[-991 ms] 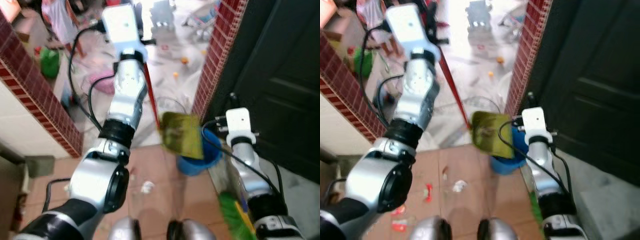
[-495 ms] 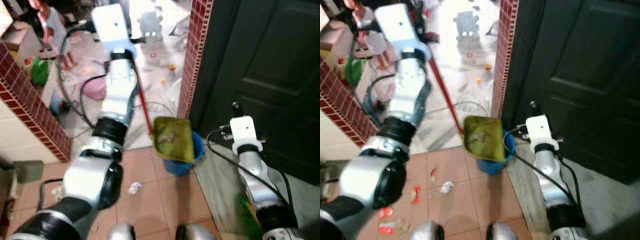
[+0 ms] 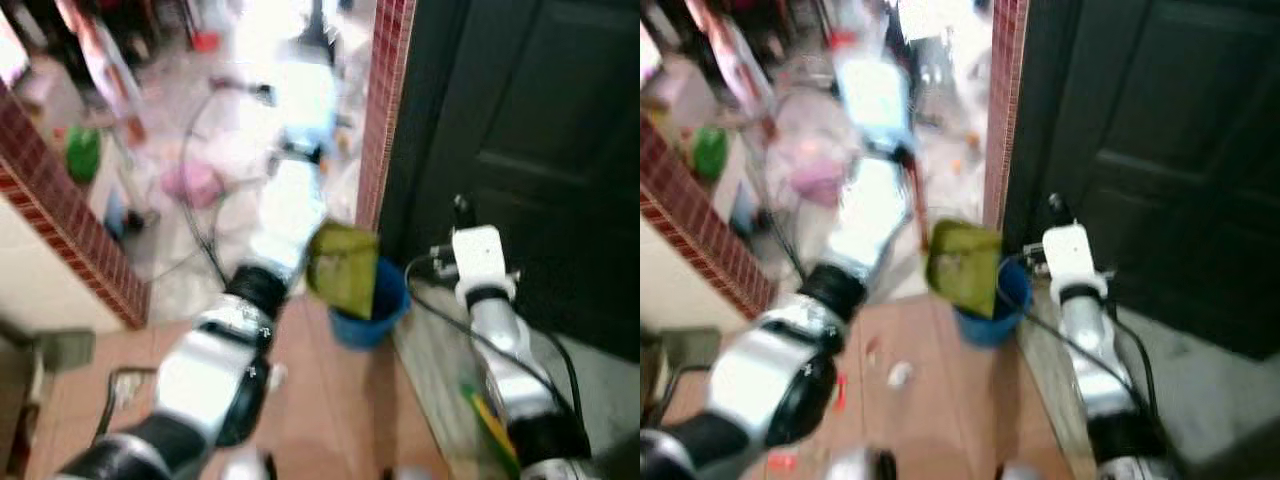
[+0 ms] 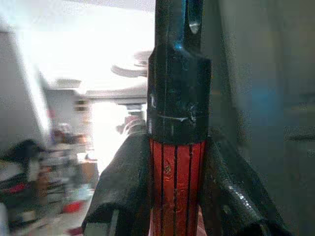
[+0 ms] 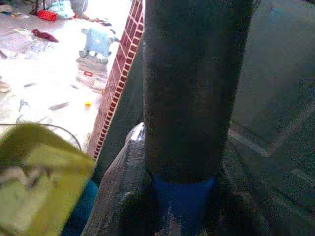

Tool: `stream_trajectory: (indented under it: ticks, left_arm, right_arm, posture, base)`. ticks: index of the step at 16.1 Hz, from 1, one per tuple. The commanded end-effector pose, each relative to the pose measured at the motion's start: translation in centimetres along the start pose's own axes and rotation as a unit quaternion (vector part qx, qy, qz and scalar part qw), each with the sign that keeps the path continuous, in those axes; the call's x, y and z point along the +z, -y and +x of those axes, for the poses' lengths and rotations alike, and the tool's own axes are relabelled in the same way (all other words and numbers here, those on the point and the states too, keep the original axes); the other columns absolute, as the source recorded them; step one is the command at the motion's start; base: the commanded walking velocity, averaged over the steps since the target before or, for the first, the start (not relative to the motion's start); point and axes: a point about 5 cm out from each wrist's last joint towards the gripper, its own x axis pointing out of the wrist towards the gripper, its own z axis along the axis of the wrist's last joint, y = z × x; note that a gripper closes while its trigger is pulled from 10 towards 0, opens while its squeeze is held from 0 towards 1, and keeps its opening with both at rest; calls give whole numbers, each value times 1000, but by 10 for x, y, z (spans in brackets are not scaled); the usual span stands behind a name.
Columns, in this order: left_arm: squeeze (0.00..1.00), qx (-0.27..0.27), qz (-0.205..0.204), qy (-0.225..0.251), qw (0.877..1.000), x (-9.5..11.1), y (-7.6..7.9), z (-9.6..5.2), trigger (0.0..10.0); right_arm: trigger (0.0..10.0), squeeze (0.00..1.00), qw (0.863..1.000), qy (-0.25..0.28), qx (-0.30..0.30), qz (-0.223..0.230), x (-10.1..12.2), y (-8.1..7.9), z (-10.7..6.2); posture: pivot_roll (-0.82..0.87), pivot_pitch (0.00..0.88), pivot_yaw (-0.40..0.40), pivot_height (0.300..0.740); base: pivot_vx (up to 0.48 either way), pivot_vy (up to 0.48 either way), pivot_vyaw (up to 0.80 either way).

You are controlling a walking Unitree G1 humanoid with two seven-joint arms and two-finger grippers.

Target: Sweep floor

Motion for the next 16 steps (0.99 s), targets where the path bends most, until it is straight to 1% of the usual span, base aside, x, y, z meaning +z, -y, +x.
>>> stream_trajectory:
  ticks: [1, 3, 5, 6, 7, 8, 9, 10, 11, 12, 13, 14, 15, 16]
  left_arm:
    - [0, -29, 3, 43, 999, 14, 8, 5, 10000]
    - [0, -73, 8, 45, 996, 10, 23, -3, 10000]
    - [0, -164, 18, 57, 985, 4, 47, -23, 10000]
    - [0, -177, 21, 61, 982, 3, 50, -26, 10000]
    - [0, -235, 20, 65, 969, 1, 65, -39, 10000]
    - [0, -275, 19, 71, 959, 3, 74, -43, 10000]
    - [0, -350, 26, 101, 931, 14, 90, -47, 10000]
    - [0, -407, 45, 117, 905, 23, 102, -50, 10000]
    - [0, -453, 80, 118, 880, 24, 111, -58, 10000]
    - [0, -481, 95, 120, 863, 22, 117, -67, 10000]
    - [0, -470, 94, 124, 869, 24, 116, -69, 10000]
    - [0, -419, 84, 124, 895, 30, 105, -53, 10000]
    - [0, -331, 76, 132, 931, 47, 81, -22, 10000]
    - [0, -221, 63, 141, 963, 69, 42, 12, 10000]
  right_arm:
    - [10000, 0, 999, 34, -5, 2, 15, 3, 2]
    - [10000, 0, 999, 35, -6, 3, 15, 4, 1]
    - [10000, 0, 999, 37, -6, 5, 17, 4, 1]
    - [10000, 0, 999, 37, -6, 5, 18, 4, 1]
    - [10000, 0, 999, 38, -5, 6, 18, 3, 1]
    - [10000, 0, 999, 38, -5, 6, 19, 3, 2]
    - [10000, 0, 999, 39, -5, 5, 20, 4, 3]
    - [10000, 0, 999, 40, -5, 4, 21, 5, 5]
    - [10000, 0, 999, 39, -4, 3, 20, 4, 6]
    - [10000, 0, 999, 39, -3, 2, 20, 3, 7]
    - [10000, 0, 999, 39, -3, 0, 21, 3, 8]
    - [10000, 0, 999, 39, -4, 0, 22, 3, 8]
    - [10000, 0, 999, 39, -4, 1, 22, 3, 9]
    - [10000, 0, 999, 37, -2, 2, 22, 2, 11]
  posture:
    - [-141, 33, 35, 740]
    - [-147, 36, 36, 740]
    - [-147, 39, 37, 740]
    - [-146, 42, 38, 740]
    - [-145, 43, 38, 740]
    - [-139, 52, 36, 740]
    - [-136, 60, 33, 740]
    - [-123, 72, 26, 740]
    - [-117, 76, 24, 740]
    - [-114, 77, 22, 740]
    - [-113, 74, 21, 740]
    - [-113, 74, 21, 740]
    - [-110, 66, 13, 740]
    - [-93, 58, 9, 740]
  base:
    - [0, 0, 0]
    - [0, 0, 0]
    - [0, 0, 0]
    - [0, 0, 0]
    - [0, 0, 0]
    - [0, 0, 0]
    - [0, 0, 0]
    - [0, 0, 0]
    - [0, 0, 0]
    - [0, 0, 0]
    - [0, 0, 0]
    - [0, 0, 0]
    - [0, 0, 0]
    - [0, 0, 0]
